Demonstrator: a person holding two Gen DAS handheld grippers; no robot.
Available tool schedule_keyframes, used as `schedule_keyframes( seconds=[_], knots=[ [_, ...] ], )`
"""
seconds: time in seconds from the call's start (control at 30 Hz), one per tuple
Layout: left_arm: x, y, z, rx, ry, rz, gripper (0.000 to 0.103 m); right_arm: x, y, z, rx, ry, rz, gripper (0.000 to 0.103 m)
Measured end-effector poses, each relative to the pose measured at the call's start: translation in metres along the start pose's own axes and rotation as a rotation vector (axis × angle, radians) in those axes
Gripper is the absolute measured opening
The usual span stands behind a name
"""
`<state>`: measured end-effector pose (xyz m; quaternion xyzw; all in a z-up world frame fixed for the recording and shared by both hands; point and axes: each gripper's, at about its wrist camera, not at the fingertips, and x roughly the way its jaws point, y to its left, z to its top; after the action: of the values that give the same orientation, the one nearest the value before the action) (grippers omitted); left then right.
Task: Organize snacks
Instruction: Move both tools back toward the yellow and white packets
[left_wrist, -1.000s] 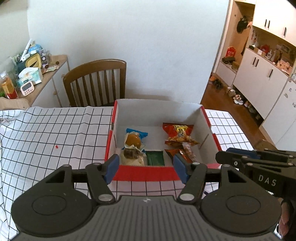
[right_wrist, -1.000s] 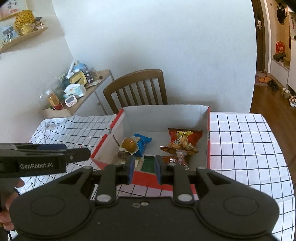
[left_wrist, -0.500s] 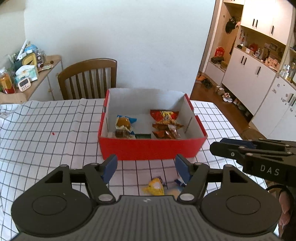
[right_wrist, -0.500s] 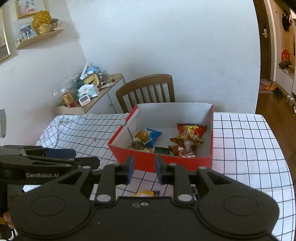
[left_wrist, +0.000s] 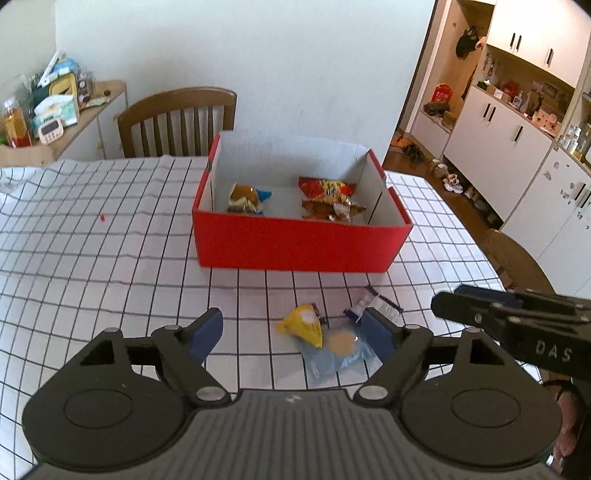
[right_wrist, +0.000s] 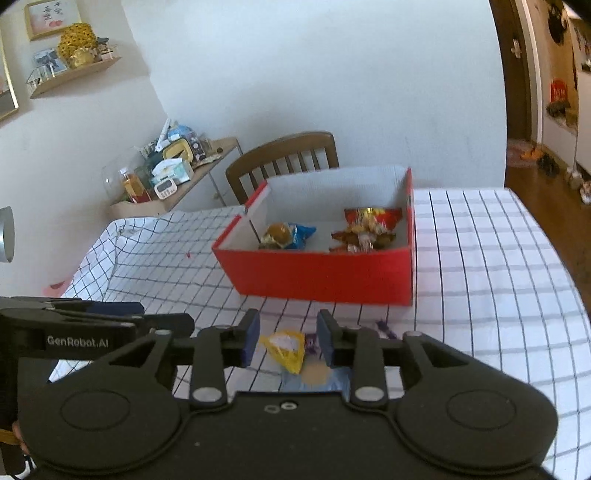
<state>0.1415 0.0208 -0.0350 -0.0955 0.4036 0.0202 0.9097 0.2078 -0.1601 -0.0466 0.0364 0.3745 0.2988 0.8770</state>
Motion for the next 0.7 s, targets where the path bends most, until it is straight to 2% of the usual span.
schedule_keyframes(
  seconds=[0.03, 0.1, 0.13, 0.33, 0.57, 0.7],
  knots=[
    [0.002, 0.000, -0.002, -0.001, 0.003, 0.003, 0.084, 0.001, -0.002, -0.003, 0.005, 0.007, -0.002, 0.046],
    [0.009, -0.001, -0.006, 0.002, 0.012, 0.011, 0.085, 0.003, -0.006, -0.009, 0.009, 0.022, -0.011, 0.081],
    [0.013, -0.002, -0.008, 0.003, 0.022, 0.015, 0.085, 0.004, -0.008, -0.011, 0.005, 0.026, -0.017, 0.102],
    [0.047, -0.004, -0.018, 0.010, 0.069, 0.038, 0.085, 0.022, -0.023, -0.025, 0.012, 0.079, -0.065, 0.102],
    [0.083, -0.010, -0.018, 0.007, 0.115, 0.049, 0.085, 0.049, -0.061, -0.030, 0.122, 0.157, -0.088, 0.101],
    [0.104, -0.015, -0.014, 0.013, 0.148, 0.073, 0.085, 0.069, -0.070, -0.029, 0.065, 0.180, -0.110, 0.100]
  ],
)
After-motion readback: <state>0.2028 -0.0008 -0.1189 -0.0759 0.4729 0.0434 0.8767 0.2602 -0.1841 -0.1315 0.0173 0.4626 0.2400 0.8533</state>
